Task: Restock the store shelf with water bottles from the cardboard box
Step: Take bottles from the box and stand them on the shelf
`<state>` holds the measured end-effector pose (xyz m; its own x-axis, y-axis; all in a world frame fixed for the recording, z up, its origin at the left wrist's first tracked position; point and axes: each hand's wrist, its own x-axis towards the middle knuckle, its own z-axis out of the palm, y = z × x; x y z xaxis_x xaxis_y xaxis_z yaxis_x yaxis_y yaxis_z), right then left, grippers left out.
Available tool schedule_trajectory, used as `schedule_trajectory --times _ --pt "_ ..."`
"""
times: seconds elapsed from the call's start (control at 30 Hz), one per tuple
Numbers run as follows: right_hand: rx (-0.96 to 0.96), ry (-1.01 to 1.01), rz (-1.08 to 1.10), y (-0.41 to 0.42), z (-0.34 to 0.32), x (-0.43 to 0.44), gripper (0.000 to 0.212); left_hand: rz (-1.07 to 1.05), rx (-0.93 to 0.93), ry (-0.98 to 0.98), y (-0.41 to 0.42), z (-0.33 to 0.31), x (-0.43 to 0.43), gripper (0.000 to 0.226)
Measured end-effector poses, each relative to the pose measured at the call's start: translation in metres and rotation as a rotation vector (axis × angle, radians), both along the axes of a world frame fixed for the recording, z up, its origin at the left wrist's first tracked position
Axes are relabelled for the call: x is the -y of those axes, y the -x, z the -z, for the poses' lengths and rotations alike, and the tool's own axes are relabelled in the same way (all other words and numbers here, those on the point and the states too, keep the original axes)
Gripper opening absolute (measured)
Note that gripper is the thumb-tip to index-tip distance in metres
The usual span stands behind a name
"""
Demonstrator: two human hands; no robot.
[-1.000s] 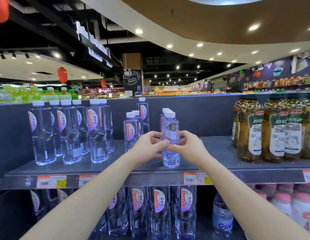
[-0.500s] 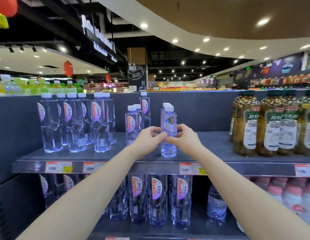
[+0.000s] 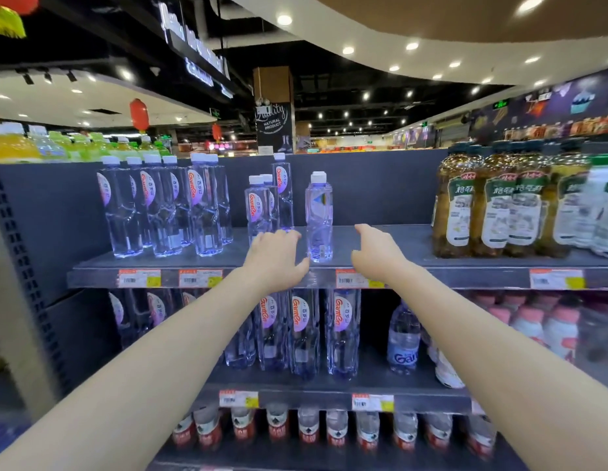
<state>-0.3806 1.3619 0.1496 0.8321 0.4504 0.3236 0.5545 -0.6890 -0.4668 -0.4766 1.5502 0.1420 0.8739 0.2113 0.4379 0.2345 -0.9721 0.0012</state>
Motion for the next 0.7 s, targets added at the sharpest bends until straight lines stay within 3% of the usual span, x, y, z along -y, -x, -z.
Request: schedule_trajectory --times 0.07,0.2,0.43,0.57,0.7 --pt "0.029 0.054 0.010 0.019 -0.001 0.019 0.068 -0.002 -0.066 -0.137 0.014 -0.001 0.009 0.067" --pt "0.073 0.140 0.051 0.065 0.000 0.057 0.067 0.022 -0.081 -0.200 0.049 0.005 0.034 0.066" --pt "0.109 0.278 0.104 0.169 0.023 0.137 0.048 0.133 -0.087 -0.145 0.120 0.039 0.104 0.069" --pt "0.036 0.360 0.120 0.211 0.041 0.194 0.064 0.218 -0.151 -0.161 0.146 0.060 0.164 0.073" --pt "-0.014 0.368 0.196 0.237 0.050 0.265 0.065 0.299 -0.171 -0.162 0.157 0.062 0.236 0.071"
